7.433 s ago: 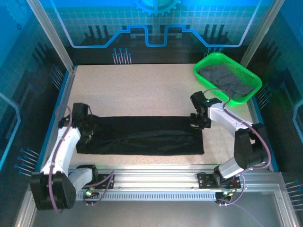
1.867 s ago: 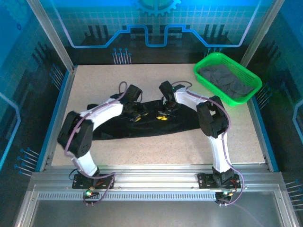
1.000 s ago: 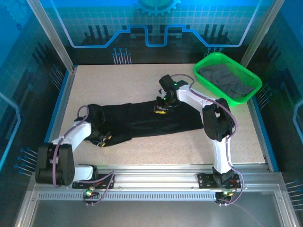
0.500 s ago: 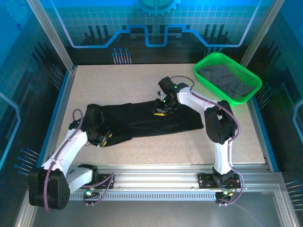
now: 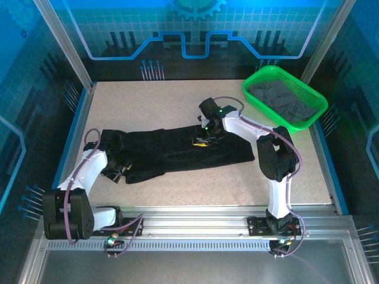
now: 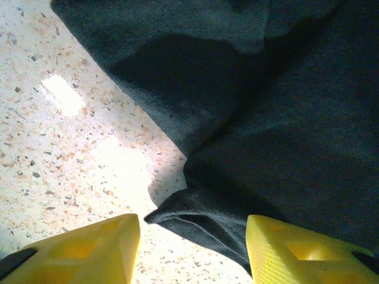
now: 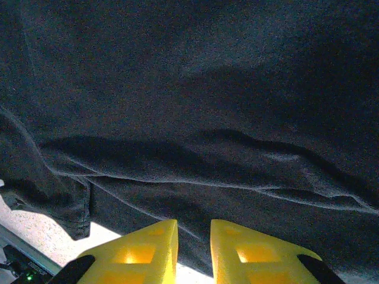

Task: Fold and stack the t-shirts

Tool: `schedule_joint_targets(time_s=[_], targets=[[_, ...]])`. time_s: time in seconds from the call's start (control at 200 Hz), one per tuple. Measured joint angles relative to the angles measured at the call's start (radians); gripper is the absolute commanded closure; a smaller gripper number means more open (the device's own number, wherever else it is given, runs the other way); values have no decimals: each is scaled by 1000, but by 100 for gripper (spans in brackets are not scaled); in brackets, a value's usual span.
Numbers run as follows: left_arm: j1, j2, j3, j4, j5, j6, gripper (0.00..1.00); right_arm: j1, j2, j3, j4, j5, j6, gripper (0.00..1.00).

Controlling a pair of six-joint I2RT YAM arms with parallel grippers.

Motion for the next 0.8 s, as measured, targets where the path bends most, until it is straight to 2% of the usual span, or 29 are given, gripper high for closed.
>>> schedule_joint_targets(time_s=[0.15,0.36,0.42,0.6,0.8], targets=[[0,-42,-116,48,18,-6,59,0,0,0,0,-4,0,76],[0,-58,-190,117,37,-24,63,0,0,0,0,-16,0,76],[0,-51,-195,150,37,-24,70,0,0,2,-1,-18,0,76],[-2,-58,-208,245,48,-55,100,0,0,8,-1,-19,0,76],[-9,-179,-205,229,48,-97,100,0,0,8,0,-19,0,76]])
